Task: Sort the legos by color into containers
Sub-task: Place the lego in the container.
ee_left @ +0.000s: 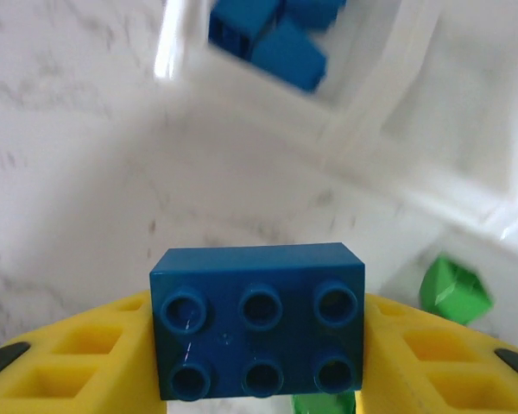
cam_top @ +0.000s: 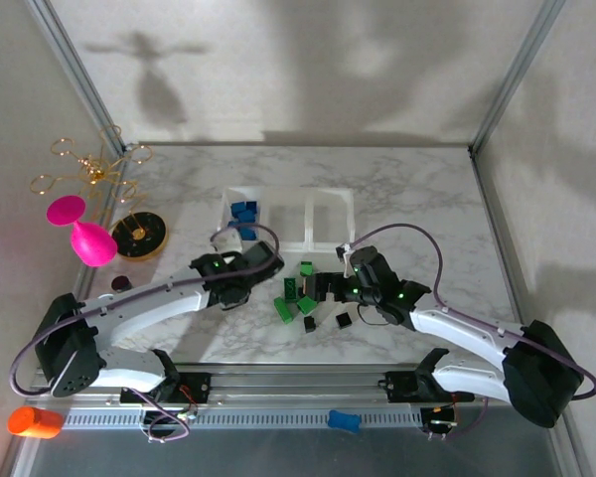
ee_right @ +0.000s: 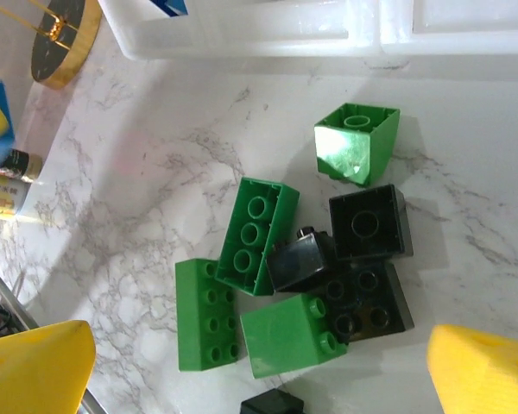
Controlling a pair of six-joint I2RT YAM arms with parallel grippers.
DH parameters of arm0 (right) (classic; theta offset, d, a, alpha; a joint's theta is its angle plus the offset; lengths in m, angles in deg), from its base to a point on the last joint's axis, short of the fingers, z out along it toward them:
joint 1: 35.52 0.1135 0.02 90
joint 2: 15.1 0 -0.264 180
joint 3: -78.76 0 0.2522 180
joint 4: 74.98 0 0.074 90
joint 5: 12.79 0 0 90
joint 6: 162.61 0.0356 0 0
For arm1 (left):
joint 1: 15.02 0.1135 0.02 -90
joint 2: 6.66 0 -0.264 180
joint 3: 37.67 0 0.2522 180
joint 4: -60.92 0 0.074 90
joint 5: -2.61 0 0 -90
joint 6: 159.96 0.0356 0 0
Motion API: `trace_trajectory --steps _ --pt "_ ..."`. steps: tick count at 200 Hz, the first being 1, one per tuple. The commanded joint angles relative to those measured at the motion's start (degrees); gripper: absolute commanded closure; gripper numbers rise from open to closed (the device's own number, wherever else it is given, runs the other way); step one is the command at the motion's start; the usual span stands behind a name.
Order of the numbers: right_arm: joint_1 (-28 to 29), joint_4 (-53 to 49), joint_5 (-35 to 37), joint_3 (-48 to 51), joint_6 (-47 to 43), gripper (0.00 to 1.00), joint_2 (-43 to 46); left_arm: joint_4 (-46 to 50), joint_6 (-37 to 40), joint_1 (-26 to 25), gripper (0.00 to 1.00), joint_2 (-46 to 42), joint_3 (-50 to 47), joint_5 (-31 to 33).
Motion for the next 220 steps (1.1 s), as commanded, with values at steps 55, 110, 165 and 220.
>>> trace_trajectory --steps 55,110,165,220 --pt "-1.23 1.95 -0.07 -1.75 1.82 0.01 -0.51 -9.98 18.50 14.91 0.52 16.82 15.42 -1.05" --pt "-1.30 -0.53 1.28 -1.60 1.42 0.01 2.06 -14.89 20.54 20.90 0.52 27.66 21.52 -4.78" --pt "-1.34 -0.72 1.50 -1.37 1.48 0.01 2.28 -17.24 22.04 22.70 0.51 35.19 25.42 -6.41" --pt "-1.39 -0.81 1.85 -1.35 0.73 0.01 3.24 -17.24 22.51 22.98 0.43 36.63 25.89 -7.13"
